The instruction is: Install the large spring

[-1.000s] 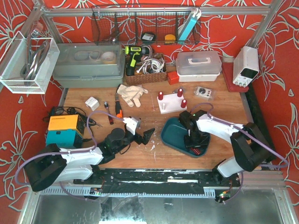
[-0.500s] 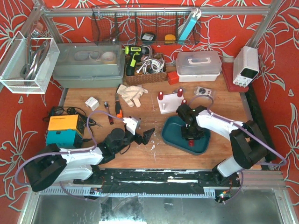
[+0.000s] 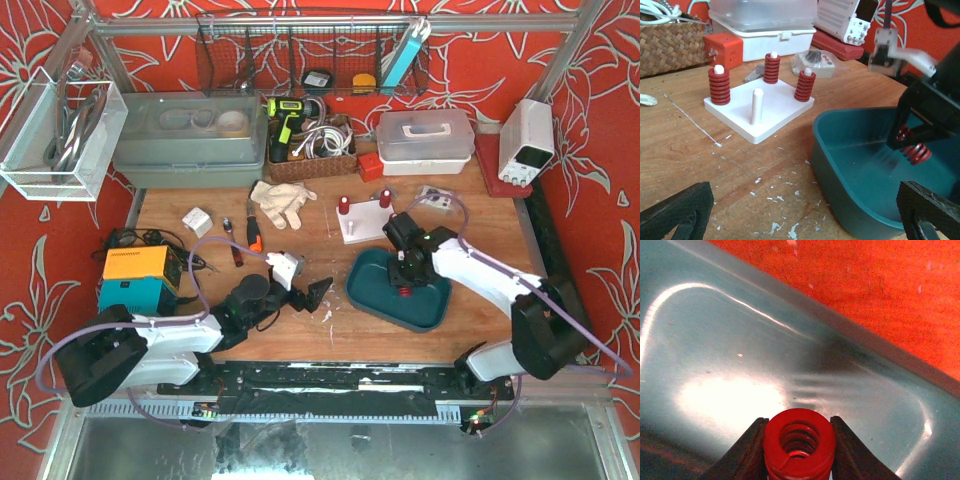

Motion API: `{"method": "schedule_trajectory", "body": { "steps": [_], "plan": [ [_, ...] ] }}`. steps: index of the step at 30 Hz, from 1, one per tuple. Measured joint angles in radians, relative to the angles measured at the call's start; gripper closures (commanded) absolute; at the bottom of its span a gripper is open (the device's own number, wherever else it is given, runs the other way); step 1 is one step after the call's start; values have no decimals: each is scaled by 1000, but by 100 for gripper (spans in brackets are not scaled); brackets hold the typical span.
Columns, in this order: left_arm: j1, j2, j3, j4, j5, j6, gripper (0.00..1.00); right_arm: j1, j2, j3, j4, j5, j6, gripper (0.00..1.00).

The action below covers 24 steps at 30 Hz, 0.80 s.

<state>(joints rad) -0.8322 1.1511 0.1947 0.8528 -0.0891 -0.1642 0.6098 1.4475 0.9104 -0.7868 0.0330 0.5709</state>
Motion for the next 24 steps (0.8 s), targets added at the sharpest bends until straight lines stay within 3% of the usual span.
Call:
{"method": "schedule_trajectory", "body": {
  "steps": [5,13,18,24],
  "plan": [
    [0,4,0,11,43,-3,20,-1,-127,-11,64,-1,-12,89],
    [0,19,16,56,192,-59,35,30,-349,-69,217,-40,35,93],
    [0,47,41,86,277,-95,31,109,-399,-111,372,-69,119,95],
    [0,49,42,96,309,-125,25,217,-337,-117,554,-84,197,94]
  ]
}}
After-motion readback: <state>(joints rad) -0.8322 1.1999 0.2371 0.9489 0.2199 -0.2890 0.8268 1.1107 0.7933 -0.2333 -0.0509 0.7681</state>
